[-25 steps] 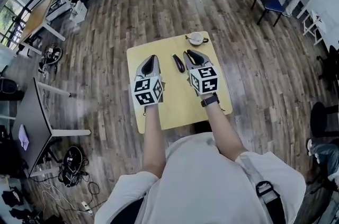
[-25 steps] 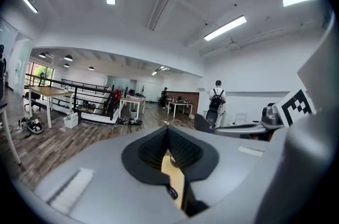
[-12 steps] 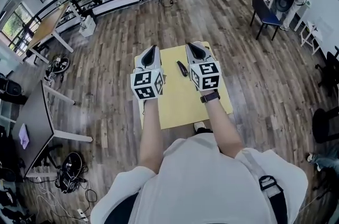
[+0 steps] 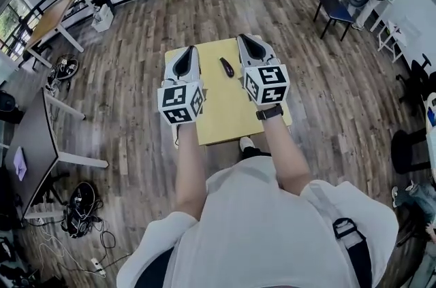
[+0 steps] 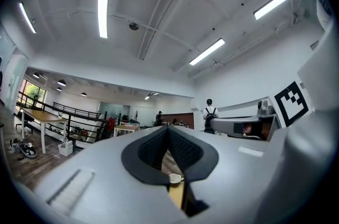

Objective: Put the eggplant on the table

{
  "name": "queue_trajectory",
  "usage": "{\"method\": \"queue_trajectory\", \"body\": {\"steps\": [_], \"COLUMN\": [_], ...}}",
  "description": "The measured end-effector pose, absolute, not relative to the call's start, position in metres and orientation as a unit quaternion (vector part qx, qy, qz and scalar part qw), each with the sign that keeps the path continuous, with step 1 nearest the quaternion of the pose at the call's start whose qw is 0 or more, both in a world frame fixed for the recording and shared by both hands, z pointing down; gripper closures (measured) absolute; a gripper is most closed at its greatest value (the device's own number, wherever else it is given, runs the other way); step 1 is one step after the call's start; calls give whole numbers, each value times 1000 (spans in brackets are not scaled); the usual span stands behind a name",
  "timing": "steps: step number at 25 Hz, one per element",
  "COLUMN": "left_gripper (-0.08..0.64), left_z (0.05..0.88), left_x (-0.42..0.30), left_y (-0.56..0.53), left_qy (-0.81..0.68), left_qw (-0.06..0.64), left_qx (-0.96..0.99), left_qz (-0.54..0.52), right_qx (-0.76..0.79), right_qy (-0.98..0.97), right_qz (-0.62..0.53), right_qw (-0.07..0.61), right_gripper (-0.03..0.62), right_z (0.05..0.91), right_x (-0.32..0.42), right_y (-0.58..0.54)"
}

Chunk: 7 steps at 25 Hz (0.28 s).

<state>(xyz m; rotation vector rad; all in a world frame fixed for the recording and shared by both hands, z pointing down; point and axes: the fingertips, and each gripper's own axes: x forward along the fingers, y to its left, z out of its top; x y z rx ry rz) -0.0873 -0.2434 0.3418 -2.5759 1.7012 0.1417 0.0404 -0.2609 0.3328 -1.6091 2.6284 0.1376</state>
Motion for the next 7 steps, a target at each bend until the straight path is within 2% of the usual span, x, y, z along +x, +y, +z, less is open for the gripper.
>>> {"method": "queue_trajectory", "body": {"steps": [7], "left_gripper": [551], "left_z": [360], "left_x": [-101], "left_y": [-232], "left_qy": [554], "left_qw": [2], "left_qx": [-831], "left_qz": [44], "right_qx": [-503], "right_qy": [863], "right_qz": [41], "right_qw": [19], "right_gripper": [581], "right_z": [343], "right_x": [16], "right_y": [-254]}}
